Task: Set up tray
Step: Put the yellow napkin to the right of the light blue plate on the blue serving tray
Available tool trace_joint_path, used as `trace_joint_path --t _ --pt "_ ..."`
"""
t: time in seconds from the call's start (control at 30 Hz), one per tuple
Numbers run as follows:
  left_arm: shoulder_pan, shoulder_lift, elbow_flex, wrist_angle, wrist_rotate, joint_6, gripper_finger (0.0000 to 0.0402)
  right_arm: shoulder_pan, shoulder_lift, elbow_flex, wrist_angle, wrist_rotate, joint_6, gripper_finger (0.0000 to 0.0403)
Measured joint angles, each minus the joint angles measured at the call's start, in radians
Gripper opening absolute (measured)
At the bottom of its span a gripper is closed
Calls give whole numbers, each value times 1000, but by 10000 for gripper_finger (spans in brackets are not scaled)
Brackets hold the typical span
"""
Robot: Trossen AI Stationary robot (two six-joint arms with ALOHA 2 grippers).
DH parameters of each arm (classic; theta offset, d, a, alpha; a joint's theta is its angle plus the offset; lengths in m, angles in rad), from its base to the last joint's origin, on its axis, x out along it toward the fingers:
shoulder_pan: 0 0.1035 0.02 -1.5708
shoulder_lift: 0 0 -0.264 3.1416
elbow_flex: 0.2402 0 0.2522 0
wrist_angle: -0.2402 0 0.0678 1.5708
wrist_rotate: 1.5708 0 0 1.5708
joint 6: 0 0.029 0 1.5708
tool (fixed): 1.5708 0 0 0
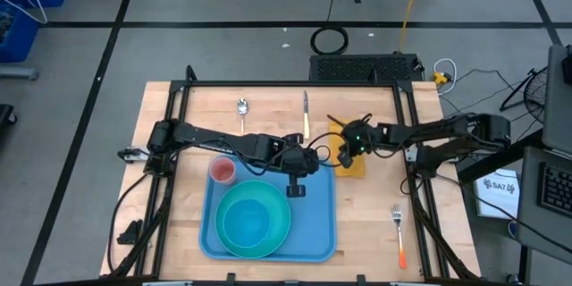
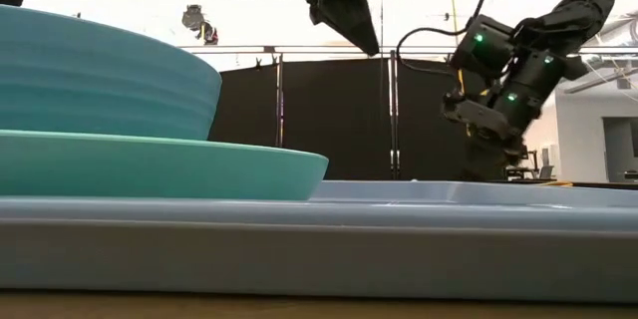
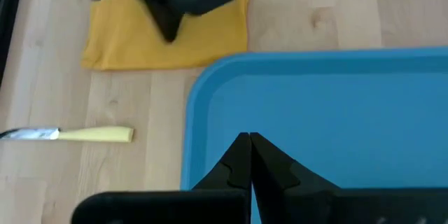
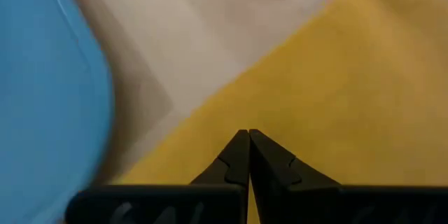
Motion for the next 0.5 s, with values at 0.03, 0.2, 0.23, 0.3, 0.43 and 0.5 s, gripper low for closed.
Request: trace_joint_path --t 0.03,0.2,0.23,0.3,0.43,0.5 --pt "0 0 0 -10 0 0 2 11 0 0 -37 13 13 0" --pt "0 0 0 -11 4 -3 2 35 -4 6 -192 105 60 0" --pt "0 0 0 -10 4 -1 3 31 -3 5 -201 119 59 0" --pt "0 0 0 -10 5 -1 3 12 1 5 -200 139 48 0" --pt "0 0 0 1 5 -3 3 -48 3 2 -142 157 4 0" --pt "0 0 0 9 7 -5 4 -77 5 1 -90 156 -21 0"
